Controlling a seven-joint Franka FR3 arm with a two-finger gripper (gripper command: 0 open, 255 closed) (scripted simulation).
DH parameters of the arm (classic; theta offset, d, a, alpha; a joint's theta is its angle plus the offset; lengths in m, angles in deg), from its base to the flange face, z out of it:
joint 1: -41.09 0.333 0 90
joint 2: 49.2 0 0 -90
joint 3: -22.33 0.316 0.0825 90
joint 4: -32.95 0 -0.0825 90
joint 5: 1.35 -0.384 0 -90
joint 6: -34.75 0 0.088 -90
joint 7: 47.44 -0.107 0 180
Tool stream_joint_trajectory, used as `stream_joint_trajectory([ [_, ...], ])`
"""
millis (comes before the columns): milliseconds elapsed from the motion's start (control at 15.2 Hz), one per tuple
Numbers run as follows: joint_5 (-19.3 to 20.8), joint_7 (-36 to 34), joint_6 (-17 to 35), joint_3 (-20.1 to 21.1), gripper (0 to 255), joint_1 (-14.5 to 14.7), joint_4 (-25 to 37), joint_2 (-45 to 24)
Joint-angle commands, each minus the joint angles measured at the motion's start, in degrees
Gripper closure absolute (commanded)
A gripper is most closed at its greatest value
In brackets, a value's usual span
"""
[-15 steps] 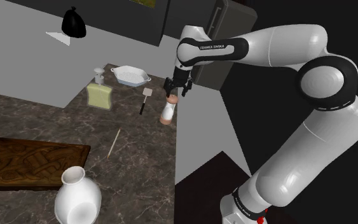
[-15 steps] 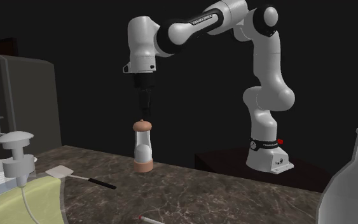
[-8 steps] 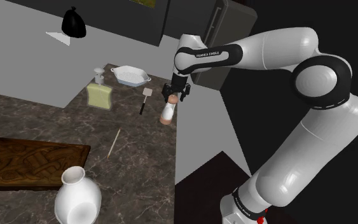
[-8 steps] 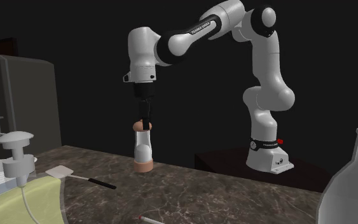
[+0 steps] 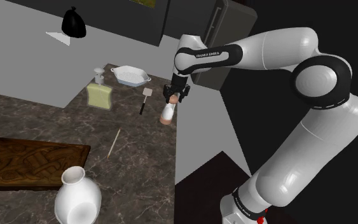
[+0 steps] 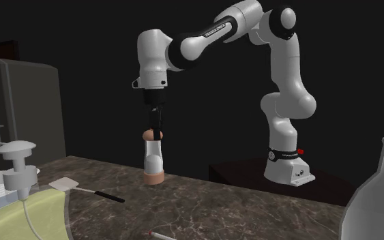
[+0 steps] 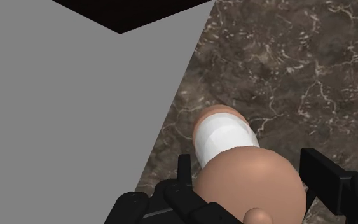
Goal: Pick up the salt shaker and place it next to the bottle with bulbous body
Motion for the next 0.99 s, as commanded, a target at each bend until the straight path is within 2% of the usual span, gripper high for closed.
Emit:
stream_joint_trajectory([
  [0,0.0,0.0,0.0,0.0,255,0.0,0.0,0.0],
  [528,0.0,0.0,0.0,0.0,255,0.0,0.0,0.0],
  [924,-0.1,0.1,-4.3,0.0,255,0.0,2.7,1.6],
])
